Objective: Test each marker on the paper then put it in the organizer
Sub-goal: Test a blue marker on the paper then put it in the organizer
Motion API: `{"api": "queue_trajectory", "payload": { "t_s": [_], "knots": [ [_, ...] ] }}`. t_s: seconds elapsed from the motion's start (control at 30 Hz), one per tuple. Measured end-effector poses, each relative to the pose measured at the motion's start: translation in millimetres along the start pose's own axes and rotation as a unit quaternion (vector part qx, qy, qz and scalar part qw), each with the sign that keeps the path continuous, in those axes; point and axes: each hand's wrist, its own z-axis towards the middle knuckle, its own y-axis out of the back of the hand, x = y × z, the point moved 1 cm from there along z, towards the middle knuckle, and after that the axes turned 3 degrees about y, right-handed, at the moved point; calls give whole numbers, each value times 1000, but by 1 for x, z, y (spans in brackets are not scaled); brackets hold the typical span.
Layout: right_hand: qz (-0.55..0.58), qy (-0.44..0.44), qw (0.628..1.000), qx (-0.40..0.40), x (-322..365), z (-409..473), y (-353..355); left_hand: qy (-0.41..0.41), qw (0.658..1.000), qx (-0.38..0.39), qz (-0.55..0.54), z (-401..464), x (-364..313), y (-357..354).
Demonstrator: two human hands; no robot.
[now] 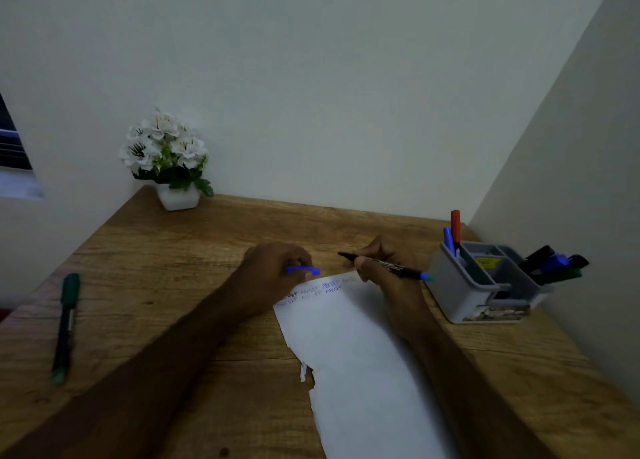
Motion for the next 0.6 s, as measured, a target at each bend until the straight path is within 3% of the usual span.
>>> {"api": "queue_trajectory", "payload": {
  "t_s": [0.13,0.6],
  "knots": [
    [133,-30,991,-2,3,1,2,-44,995,-46,-71,0,-9,3],
    [101,-16,995,3,5,-1,-4,-45,993,-27,-110,0,-12,1]
  ]
}}
